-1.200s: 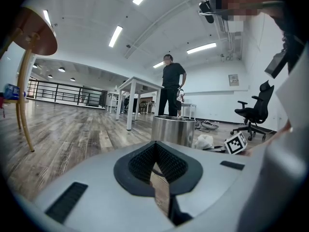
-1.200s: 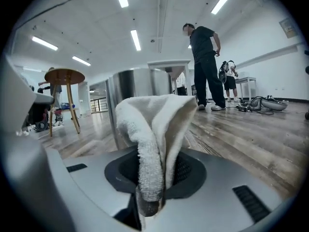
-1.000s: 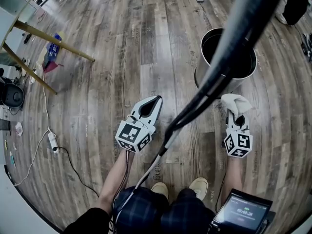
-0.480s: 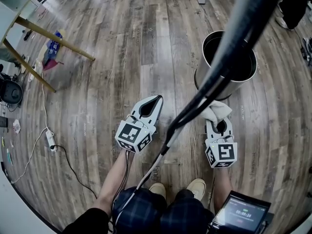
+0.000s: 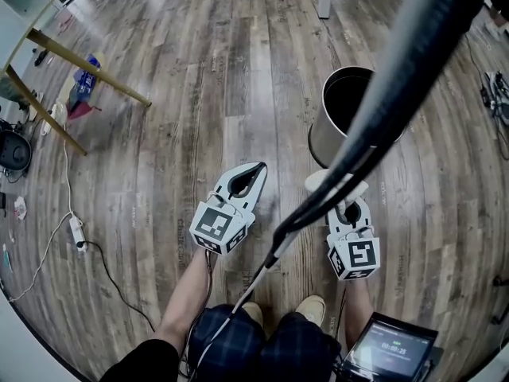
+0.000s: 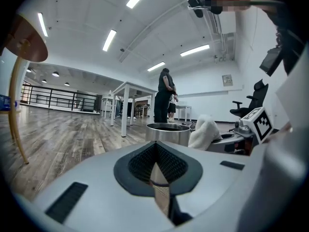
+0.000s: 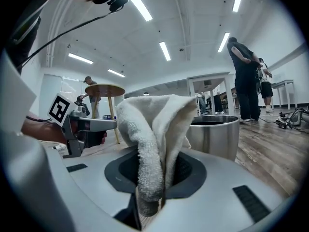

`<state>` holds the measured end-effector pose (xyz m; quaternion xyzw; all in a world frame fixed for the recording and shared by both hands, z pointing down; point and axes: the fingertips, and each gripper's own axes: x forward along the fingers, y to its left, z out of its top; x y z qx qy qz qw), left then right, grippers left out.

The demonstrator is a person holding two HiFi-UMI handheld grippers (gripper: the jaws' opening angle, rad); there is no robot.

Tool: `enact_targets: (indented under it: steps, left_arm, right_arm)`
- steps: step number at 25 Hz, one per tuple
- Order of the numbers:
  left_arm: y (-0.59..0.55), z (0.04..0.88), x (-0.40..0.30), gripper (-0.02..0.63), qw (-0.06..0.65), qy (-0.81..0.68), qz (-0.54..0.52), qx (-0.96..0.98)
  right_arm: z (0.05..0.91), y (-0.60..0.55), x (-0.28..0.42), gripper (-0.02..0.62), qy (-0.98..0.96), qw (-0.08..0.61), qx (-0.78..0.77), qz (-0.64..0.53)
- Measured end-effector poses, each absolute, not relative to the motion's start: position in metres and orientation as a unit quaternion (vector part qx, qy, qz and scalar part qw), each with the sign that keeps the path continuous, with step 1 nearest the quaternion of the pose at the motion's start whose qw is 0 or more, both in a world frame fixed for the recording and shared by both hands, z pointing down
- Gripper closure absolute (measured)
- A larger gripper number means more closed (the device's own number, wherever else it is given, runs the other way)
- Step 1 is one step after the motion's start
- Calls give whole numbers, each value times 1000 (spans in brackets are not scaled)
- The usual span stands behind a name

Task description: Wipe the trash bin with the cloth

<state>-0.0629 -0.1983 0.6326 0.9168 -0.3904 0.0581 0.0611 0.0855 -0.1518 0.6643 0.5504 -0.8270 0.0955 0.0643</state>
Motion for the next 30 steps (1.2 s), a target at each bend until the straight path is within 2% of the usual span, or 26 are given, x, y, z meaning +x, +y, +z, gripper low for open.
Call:
enact_targets:
  steps: [7,14,30]
  left_arm:
    - [-185,590,-47,609,87,-362,50,927]
    - [-180,526,-32,609,81,-354,49,930]
    - [-131,298,-16,609,72,-349,47,933]
  right_arm:
    - [611,-151,80,503,-834,56,539,102]
    - [545,-143,90,503,-833,55,543,96]
    - [324,-89,112,503,-826,43,554,95]
